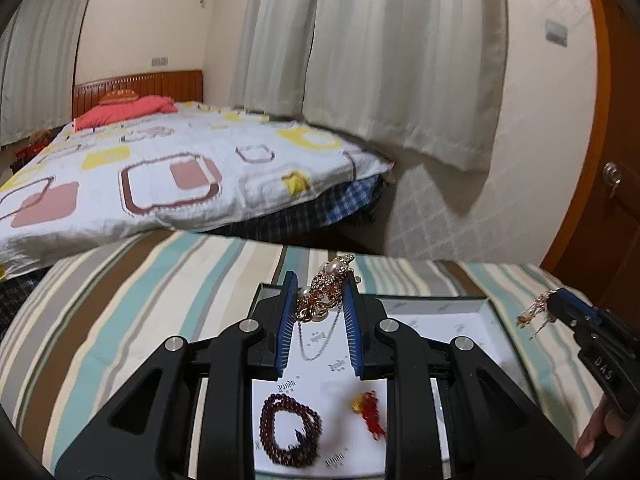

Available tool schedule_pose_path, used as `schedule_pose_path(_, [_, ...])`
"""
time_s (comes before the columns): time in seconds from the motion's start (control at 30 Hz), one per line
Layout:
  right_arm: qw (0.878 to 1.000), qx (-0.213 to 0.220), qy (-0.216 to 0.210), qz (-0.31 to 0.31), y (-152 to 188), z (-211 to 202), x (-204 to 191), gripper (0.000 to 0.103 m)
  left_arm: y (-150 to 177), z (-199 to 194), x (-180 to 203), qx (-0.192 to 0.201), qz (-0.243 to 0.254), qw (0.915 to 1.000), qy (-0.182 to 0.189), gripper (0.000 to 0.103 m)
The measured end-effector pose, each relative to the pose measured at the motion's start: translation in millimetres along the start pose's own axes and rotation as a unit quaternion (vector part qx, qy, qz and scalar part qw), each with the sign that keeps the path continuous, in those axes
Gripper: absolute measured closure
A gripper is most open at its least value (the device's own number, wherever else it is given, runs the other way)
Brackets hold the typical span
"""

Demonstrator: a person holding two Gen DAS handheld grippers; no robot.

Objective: Organize jewelry
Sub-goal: 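Carry the brooch and the chain necklace over the green box and lower them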

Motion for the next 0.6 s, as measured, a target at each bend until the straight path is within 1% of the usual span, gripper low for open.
schedule_pose_path(0.2, [0.999,-0.051,0.001,0.004,22,44,7,0.092,26,51,-18,-0.063,-0.009,0.9978,-0.016,0.081])
schedule_pose_path(0.3, [0.997,-0.072,0.001,0.003,32,56,6,0.092,37,69,-24,-0.092,-0.011,0.9955,-0.020,0.081])
schedule_pose_path(0.4, [0.995,-0.096,0.002,0.003,40,67,6,0.092,42,79,-27,-0.110,-0.010,0.9936,-0.024,0.081])
schedule_pose_path(0.6, [0.992,-0.130,0.008,0.002,52,79,8,0.092,52,92,-28,-0.143,-0.007,0.9893,-0.028,0.080])
Point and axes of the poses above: each gripper's, at about its wrist camera, not at the fingertips, and z roughly the way its jaws point, x to its right, y to its underside, the point moved 7 cm from there along z, roughly the way its jaws point, and after that the axes turned 7 degrees about y, right-handed, at the moved point
